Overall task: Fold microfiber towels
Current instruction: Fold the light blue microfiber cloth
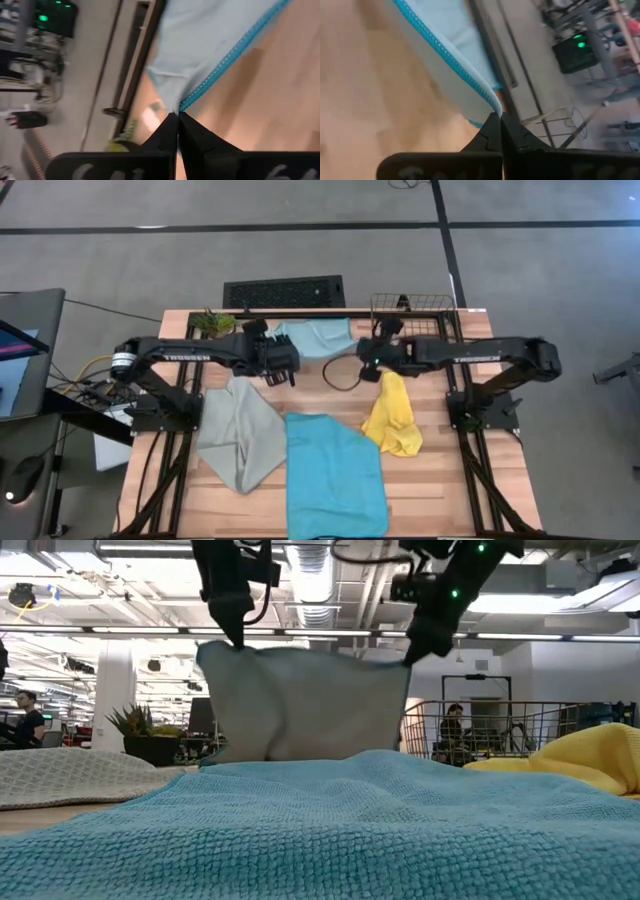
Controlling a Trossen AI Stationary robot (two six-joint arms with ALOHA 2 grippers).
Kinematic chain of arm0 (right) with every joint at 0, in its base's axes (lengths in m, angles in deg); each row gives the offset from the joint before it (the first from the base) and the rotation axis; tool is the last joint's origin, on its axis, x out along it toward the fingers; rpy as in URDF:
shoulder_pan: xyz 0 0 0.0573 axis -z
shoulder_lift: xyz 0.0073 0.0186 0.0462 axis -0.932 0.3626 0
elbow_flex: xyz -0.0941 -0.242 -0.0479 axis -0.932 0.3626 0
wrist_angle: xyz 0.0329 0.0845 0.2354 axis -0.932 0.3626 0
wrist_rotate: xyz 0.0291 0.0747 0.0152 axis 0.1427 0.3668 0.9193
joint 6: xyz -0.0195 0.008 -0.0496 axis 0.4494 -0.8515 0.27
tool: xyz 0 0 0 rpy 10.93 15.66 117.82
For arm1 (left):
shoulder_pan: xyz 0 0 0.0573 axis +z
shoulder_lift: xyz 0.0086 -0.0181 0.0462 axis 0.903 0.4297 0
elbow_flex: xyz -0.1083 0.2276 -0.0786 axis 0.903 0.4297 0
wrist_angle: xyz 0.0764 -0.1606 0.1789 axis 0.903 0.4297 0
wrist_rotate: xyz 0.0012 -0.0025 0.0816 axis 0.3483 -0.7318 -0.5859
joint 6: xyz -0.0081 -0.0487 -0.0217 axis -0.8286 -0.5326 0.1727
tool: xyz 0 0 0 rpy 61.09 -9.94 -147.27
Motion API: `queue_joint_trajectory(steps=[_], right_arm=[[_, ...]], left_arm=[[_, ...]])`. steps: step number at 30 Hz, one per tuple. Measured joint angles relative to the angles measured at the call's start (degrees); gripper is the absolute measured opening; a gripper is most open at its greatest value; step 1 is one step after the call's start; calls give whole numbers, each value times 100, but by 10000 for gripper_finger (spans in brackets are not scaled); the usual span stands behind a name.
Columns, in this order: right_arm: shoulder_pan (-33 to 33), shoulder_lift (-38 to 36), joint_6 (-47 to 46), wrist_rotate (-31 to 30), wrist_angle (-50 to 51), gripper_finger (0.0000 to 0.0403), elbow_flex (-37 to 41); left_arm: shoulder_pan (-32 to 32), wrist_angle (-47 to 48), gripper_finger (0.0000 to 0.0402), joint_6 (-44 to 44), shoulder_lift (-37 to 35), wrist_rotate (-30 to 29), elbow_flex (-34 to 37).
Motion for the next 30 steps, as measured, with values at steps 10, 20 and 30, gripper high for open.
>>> queue_joint_trajectory(steps=[10,20,30], right_arm=[[740,-250,647,-2,-24,4,-693],[1205,-229,1350,25,-690,3,-974],[1464,-229,1759,64,-949,3,-1229]], left_arm=[[626,183,0,572,0,-1099,-817],[1157,100,0,1322,4,-1403,-1106],[1527,-728,0,2210,7,-1981,-1104]])
